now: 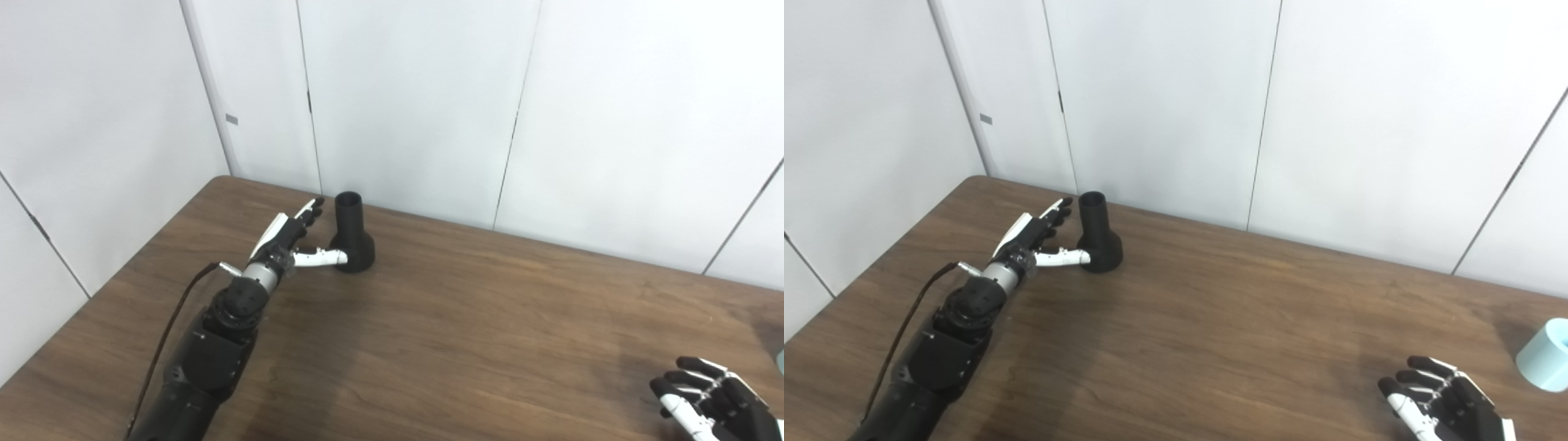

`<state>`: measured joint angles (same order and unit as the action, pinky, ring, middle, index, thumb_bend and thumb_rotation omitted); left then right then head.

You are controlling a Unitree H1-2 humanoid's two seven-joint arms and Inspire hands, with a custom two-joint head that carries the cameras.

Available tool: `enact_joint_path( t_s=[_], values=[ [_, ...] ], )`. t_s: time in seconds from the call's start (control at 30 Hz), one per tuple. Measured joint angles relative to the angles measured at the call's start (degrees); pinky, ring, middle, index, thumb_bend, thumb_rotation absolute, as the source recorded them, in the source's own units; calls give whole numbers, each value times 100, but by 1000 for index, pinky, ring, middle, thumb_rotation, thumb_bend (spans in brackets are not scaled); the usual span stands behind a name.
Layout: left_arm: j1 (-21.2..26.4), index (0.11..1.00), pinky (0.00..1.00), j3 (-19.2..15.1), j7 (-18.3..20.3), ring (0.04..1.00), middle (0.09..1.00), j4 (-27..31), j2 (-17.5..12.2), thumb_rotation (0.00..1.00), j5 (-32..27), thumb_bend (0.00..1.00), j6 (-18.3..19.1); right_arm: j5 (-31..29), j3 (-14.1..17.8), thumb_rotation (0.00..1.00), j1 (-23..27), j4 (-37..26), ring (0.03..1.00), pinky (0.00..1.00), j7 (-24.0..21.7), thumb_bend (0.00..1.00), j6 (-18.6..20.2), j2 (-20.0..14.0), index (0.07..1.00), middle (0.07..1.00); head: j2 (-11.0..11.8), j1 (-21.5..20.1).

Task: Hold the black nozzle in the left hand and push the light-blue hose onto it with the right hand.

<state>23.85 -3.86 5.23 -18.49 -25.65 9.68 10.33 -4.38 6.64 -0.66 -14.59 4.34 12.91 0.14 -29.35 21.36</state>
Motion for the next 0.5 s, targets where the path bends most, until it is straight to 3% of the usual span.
enact_joint_path(
  t_s=[0.5],
  values=[
    [15,1000,873,-49,-314,960,961,-142,161,243,-17,923,-204,-64,11,0,-19,-87,385,287,0,505,20,4,535,489,-18,-18]
  ],
)
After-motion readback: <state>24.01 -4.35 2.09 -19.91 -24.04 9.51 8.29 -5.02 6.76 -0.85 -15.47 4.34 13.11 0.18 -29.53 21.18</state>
